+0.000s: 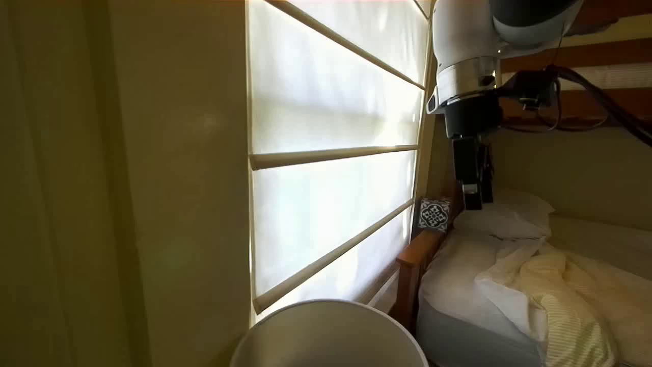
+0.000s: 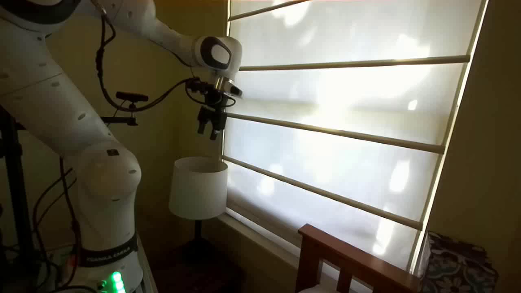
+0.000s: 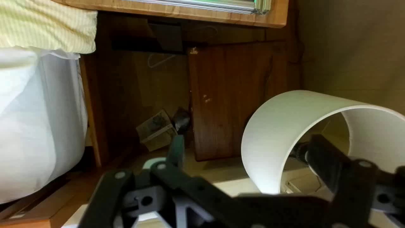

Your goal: Pull the string to open the blinds

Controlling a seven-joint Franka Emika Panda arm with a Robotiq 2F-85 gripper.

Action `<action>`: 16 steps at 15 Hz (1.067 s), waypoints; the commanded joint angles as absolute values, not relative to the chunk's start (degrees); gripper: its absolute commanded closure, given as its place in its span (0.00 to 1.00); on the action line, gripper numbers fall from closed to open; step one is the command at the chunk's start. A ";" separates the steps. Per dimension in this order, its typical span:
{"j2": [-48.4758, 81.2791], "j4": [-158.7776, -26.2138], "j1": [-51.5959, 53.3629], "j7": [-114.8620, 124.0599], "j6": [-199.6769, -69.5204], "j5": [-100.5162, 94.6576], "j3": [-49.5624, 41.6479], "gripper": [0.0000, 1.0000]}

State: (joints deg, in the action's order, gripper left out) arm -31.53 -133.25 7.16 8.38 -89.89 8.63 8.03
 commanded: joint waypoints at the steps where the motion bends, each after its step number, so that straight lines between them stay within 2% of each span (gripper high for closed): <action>1: -31.52 -133.14 6.81 8.25 -89.75 8.73 8.29 0.00; 6: -33.09 -132.87 4.94 11.00 -90.16 7.05 7.96 0.00; 16: -44.59 -125.44 -8.44 15.68 -90.51 -3.69 -0.12 0.00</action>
